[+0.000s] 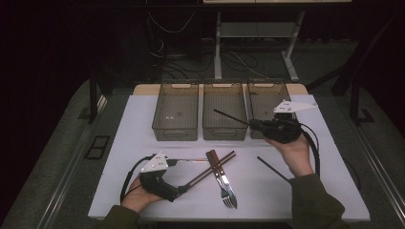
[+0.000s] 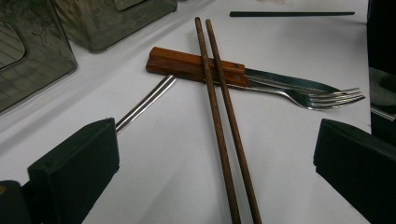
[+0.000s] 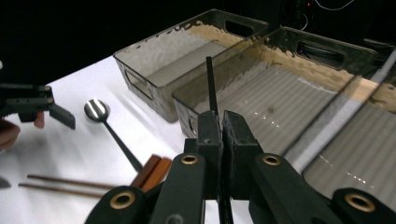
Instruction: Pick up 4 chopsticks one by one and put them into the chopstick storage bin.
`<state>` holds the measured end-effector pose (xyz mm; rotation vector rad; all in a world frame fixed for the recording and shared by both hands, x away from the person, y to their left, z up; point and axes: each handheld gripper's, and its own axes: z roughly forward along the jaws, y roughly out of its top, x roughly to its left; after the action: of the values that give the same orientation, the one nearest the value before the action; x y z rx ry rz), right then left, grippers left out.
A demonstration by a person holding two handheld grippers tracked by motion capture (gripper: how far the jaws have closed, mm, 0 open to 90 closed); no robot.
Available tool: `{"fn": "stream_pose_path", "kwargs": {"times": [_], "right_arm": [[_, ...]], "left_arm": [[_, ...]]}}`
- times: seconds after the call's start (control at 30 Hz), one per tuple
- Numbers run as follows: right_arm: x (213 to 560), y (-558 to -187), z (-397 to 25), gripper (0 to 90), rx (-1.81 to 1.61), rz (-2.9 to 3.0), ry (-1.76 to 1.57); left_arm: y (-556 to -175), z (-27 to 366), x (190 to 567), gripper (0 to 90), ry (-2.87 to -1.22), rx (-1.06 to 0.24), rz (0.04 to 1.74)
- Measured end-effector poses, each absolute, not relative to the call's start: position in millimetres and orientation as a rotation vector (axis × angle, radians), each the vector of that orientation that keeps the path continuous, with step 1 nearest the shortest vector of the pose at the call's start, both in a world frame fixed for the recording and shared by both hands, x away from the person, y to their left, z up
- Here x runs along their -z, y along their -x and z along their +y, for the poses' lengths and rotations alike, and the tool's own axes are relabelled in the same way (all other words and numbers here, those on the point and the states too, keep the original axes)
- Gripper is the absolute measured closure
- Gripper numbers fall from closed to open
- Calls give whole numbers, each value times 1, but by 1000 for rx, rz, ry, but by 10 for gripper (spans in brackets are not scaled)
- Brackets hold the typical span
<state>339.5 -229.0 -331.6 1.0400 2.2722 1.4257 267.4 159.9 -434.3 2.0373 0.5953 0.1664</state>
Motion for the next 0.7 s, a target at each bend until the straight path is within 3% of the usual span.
{"fn": "stream_pose_path", "kwargs": {"times": [0.7], "right_arm": [[321, -402, -155, 863, -1352, 2249, -1095]], "left_arm": [[-267, 160, 433, 0, -2032, -152, 581]]}}
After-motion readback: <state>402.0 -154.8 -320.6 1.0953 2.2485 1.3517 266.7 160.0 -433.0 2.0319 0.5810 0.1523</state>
